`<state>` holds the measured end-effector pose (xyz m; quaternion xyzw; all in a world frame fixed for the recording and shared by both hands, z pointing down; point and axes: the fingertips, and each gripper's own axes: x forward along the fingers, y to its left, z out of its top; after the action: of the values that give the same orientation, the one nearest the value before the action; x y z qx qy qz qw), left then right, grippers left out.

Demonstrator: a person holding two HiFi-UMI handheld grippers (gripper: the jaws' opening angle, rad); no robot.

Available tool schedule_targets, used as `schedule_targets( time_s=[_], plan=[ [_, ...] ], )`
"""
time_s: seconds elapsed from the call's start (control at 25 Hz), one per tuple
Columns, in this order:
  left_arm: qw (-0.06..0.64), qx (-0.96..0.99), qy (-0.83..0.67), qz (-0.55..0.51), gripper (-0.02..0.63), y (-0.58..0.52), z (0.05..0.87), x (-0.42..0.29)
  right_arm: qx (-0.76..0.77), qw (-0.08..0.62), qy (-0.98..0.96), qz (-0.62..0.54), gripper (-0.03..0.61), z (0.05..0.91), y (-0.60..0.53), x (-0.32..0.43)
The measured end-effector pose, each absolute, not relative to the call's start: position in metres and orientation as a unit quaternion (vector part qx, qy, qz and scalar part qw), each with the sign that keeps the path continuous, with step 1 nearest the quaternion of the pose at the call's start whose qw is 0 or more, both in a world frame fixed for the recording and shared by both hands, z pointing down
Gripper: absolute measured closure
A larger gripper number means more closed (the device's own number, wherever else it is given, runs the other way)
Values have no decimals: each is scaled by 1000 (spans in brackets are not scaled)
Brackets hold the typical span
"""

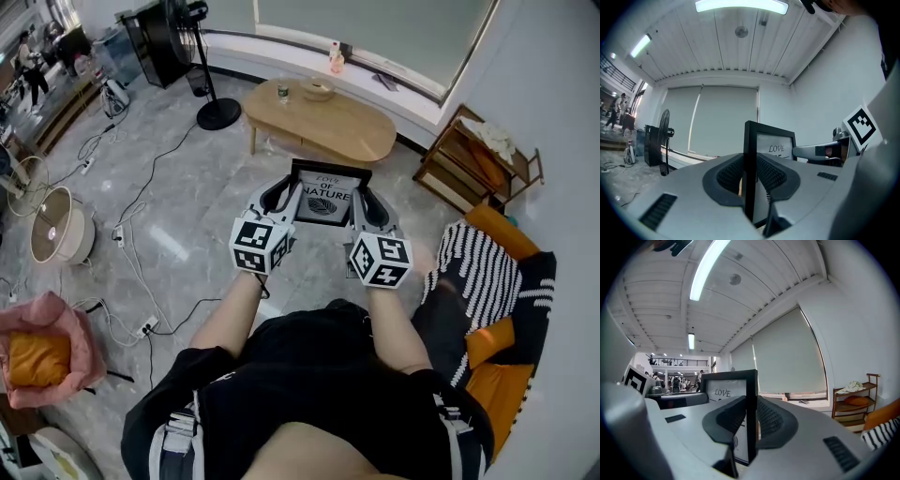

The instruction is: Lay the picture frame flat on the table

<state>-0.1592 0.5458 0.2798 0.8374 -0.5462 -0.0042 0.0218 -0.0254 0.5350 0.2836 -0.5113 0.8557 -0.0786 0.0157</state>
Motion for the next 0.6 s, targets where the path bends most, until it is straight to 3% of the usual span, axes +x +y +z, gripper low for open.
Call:
schedule_targets(
  time_s=[0.6],
  plan=[
    [27, 839, -543, -3, 518, 462, 299, -184, -499, 7, 864, -68, 491, 301, 448, -52]
  ],
)
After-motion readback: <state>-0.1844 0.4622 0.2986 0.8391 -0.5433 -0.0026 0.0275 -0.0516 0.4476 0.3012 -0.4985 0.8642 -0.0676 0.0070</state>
